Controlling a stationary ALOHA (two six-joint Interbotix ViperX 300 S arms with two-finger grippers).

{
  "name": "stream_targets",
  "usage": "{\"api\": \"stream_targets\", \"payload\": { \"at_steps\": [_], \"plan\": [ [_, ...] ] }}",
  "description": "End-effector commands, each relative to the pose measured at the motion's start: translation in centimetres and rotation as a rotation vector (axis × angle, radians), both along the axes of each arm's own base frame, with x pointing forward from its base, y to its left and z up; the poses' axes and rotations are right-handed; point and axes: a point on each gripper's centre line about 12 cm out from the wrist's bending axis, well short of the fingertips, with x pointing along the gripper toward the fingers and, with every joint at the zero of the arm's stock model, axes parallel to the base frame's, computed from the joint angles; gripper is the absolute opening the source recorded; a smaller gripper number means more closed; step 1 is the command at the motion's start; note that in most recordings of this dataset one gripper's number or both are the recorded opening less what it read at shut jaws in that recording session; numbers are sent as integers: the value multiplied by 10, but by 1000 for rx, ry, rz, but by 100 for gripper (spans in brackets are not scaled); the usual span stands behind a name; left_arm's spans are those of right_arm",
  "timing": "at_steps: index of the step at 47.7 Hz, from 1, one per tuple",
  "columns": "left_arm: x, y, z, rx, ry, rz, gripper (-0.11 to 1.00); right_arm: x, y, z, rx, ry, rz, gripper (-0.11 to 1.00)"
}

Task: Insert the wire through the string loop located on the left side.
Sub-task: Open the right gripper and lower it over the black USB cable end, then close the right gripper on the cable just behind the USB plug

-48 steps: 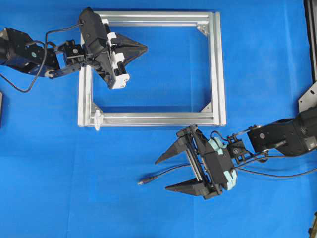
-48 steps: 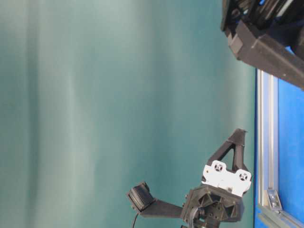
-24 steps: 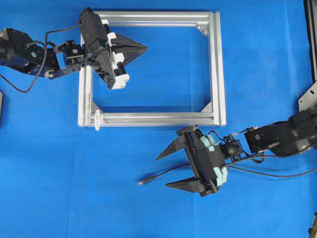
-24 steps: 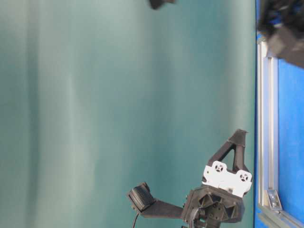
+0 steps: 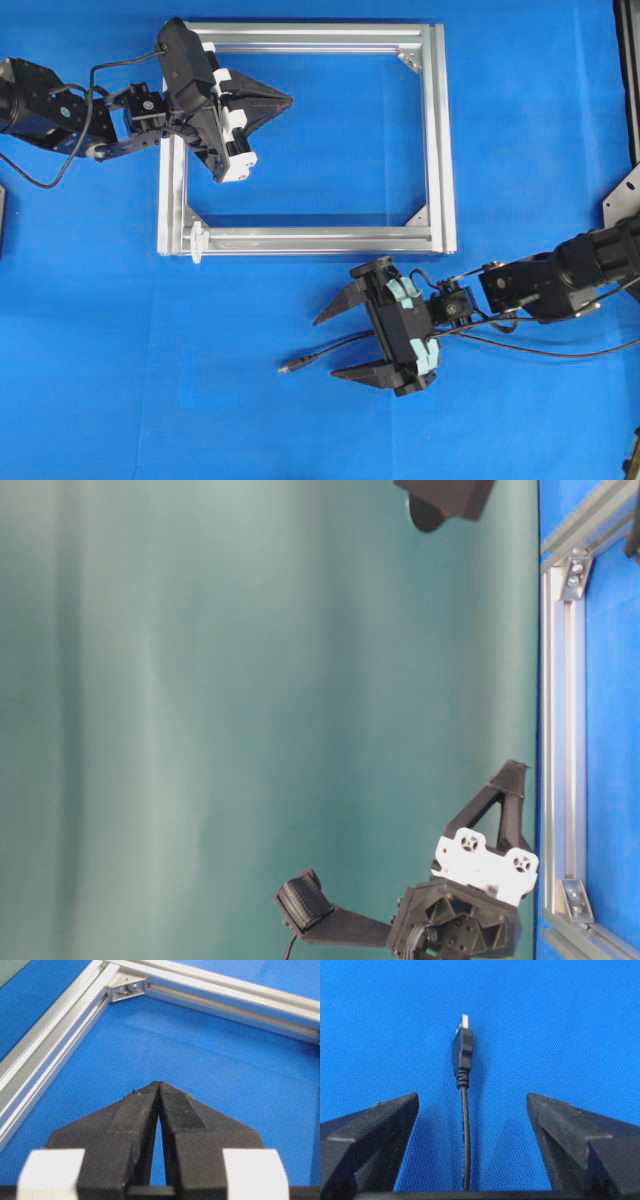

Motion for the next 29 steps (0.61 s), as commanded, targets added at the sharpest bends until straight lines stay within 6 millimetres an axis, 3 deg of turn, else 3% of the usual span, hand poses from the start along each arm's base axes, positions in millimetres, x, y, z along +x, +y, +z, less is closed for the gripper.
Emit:
{"api": "stream_targets", "payload": {
  "at_steps": [1, 8, 13, 17, 24, 29],
  "plan": [
    [1, 0, 15, 12, -41, -4, 0, 6, 3, 9, 13, -36, 1, 89],
    [0, -1, 14, 12, -40, -4, 0, 6, 3, 6, 13, -30, 1, 87],
    [0, -1, 14, 11, -38, -4, 0, 6, 3, 6, 11, -27, 0, 79],
    [0, -1, 13, 11, -37, -4, 0, 5, 3, 5, 6, -25, 4, 60],
    [-1, 0, 14, 11, -37, -2, 0, 5, 3, 6, 2, -41, 12, 17],
    [0, -1, 14, 11, -38, -4, 0, 5, 3, 7, -1, -51, 25, 1]
  ]
}}
